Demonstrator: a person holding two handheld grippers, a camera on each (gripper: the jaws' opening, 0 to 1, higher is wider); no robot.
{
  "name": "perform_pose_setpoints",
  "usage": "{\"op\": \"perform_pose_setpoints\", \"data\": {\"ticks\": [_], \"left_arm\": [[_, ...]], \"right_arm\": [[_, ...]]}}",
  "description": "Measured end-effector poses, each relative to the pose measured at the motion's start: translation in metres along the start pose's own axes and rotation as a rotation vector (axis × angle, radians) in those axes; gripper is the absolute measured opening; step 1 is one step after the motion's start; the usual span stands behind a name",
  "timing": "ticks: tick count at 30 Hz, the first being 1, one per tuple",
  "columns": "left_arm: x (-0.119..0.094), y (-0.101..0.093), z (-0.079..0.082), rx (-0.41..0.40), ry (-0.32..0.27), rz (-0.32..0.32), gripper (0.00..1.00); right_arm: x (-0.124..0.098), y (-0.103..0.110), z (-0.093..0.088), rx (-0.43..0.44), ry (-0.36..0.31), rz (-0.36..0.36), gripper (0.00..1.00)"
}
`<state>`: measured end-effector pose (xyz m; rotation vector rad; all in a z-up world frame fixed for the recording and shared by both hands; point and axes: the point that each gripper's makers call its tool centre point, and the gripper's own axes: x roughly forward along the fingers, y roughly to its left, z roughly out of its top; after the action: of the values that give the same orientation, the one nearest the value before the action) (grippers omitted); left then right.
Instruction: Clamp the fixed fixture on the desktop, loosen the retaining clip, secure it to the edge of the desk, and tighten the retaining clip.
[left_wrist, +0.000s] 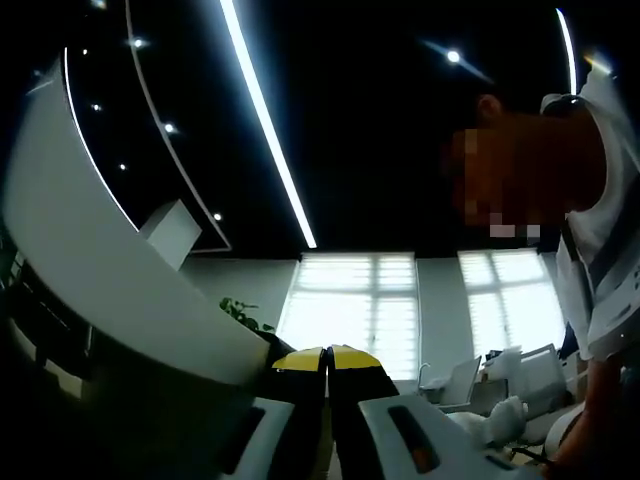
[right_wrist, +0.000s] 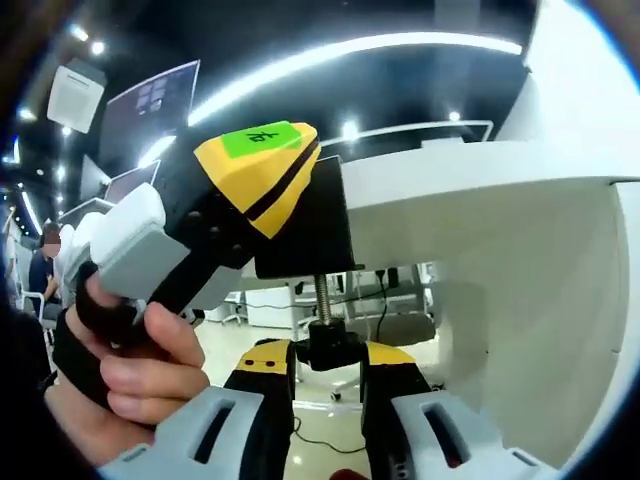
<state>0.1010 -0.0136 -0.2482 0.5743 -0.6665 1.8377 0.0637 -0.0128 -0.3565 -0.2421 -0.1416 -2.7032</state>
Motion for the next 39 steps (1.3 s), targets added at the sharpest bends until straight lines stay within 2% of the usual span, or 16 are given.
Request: {"op": "perform_pose_setpoints", "data": {"ticks": [2, 7, 10, 12, 14, 17, 21, 25, 26, 28, 31, 33, 34, 35, 37, 39], "left_arm": [[0.000, 0.000, 0.000, 0.002, 0.001, 0.000, 0.01], [0.000, 0.000, 0.000, 0.012, 0.005, 0.002, 0.01], [0.000, 0.000, 0.000, 0.012, 0.003, 0.001, 0.01], [0.000, 0.000, 0.000, 0.010, 0.000, -0.001, 0.01], [0.000, 0.000, 0.001, -0.001, -0.002, -0.003, 0.01], [0.000, 0.000, -0.001, 0.002, 0.002, -0.003, 0.01], [0.001, 0.000, -0.001, -0.002, 0.002, -0.005, 0.01], [0.001, 0.000, -0.001, 0.002, 0.002, -0.001, 0.01], [0.001, 0.000, -0.001, 0.002, 0.002, -0.001, 0.01], [0.001, 0.000, -0.001, 0.002, 0.001, -0.001, 0.01], [0.002, -0.001, -0.001, -0.001, 0.001, -0.002, 0.01], [0.003, -0.001, -0.002, -0.002, -0.001, -0.002, 0.01], [0.003, -0.001, -0.002, -0.003, -0.003, -0.002, 0.01], [0.003, -0.001, -0.002, -0.005, -0.005, -0.001, 0.01], [0.003, -0.001, -0.002, -0.001, 0.000, 0.001, 0.01], [0.004, -0.001, -0.002, 0.002, 0.016, -0.003, 0.01]], "right_arm": [[0.011, 0.005, -0.001, -0.034, 0.000, 0.087, 0.23], [0.017, 0.007, -0.002, -0.062, 0.009, 0.246, 0.23], [0.018, 0.010, -0.002, -0.019, 0.005, 0.348, 0.23], [0.016, 0.013, -0.003, 0.079, 0.012, 0.435, 0.23], [0.017, 0.010, -0.002, 0.027, 0.009, 0.464, 0.23], [0.016, 0.009, -0.002, 0.016, 0.011, 0.463, 0.23], [0.010, 0.008, -0.007, 0.000, 0.033, 0.408, 0.24], [0.001, 0.007, -0.017, -0.075, 0.074, 0.325, 0.37], [-0.004, 0.009, -0.017, -0.115, 0.069, 0.284, 0.37], [-0.011, 0.017, -0.016, -0.115, 0.059, 0.226, 0.38], [-0.013, 0.010, -0.015, -0.147, 0.055, 0.040, 0.38], [-0.013, -0.001, -0.019, -0.058, 0.090, -0.106, 0.38], [-0.009, 0.007, -0.014, 0.015, 0.054, -0.084, 0.38], [-0.007, 0.010, -0.011, 0.027, 0.044, -0.083, 0.40], [-0.004, 0.007, -0.003, -0.092, 0.024, -0.127, 0.42], [-0.003, 0.004, 0.005, -0.141, 0.002, -0.157, 0.42]]}}
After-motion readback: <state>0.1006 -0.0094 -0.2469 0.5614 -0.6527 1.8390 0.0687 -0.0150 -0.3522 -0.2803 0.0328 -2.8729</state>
